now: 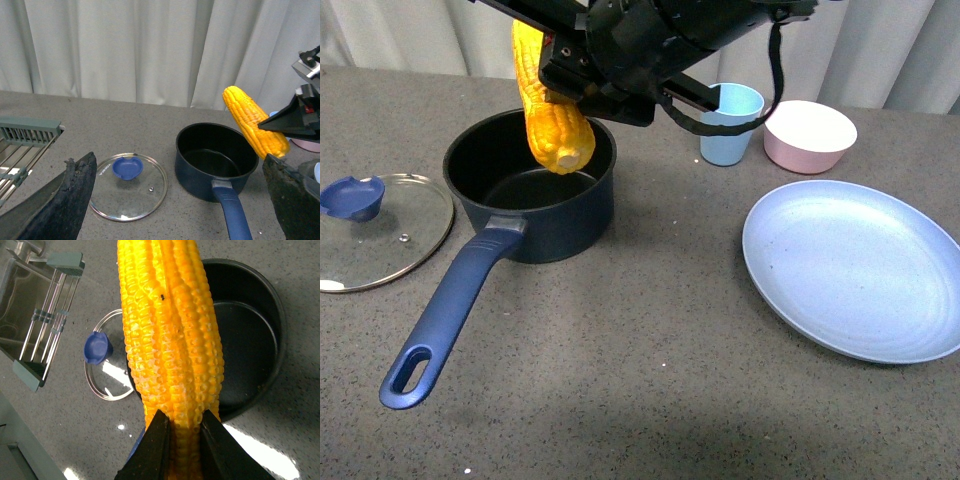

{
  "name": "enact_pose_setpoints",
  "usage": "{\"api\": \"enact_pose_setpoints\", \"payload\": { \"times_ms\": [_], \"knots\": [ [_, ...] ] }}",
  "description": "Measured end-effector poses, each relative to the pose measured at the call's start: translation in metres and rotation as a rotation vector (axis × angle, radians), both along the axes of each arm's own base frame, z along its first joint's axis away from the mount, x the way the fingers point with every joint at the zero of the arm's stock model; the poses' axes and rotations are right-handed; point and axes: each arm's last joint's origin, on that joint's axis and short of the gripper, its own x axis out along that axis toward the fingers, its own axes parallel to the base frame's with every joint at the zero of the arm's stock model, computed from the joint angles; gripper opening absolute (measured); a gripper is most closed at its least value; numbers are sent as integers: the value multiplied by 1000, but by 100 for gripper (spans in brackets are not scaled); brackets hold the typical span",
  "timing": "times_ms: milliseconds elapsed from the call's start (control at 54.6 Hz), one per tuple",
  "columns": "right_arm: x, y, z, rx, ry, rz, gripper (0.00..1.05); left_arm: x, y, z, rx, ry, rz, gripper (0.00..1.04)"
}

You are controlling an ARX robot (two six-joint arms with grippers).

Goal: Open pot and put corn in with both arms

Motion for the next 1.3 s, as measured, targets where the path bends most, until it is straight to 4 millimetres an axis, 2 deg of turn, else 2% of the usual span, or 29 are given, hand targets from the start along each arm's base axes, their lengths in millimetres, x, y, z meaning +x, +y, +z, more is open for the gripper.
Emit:
{"api": "enact_pose_setpoints", "payload": {
  "times_ms": [275, 532, 568, 678, 751, 916, 1008, 1136, 1210, 1301],
  "knots": [
    [21, 22, -11, -13, 33, -14, 11, 0, 0, 0, 0, 0, 0, 98],
    [23, 29, -15, -28, 14, -24, 11, 0, 0, 0, 0, 0, 0, 98],
    [23, 30, -15, -32, 10, -24, 14, 0, 0, 0, 0, 0, 0, 98],
    [23, 32, -18, -38, 16, -21, 35, 0, 0, 0, 0, 0, 0, 98],
    [22, 33, -22, -47, 29, -18, 53, 0, 0, 0, 0, 0, 0, 98],
    [23, 31, -23, -54, 24, -28, 85, 0, 0, 0, 0, 0, 0, 98],
    [20, 25, -21, -46, -1, -44, 98, 0, 0, 0, 0, 0, 0, 98],
    [9, 5, -10, -74, -118, -113, 95, 0, 0, 0, 0, 0, 0, 98],
    [-6, -23, 9, -134, -298, -196, 96, 0, 0, 0, 0, 0, 0, 98],
    [-24, -61, 20, -244, -494, -292, 96, 0, 0, 0, 0, 0, 0, 98]
  ]
}}
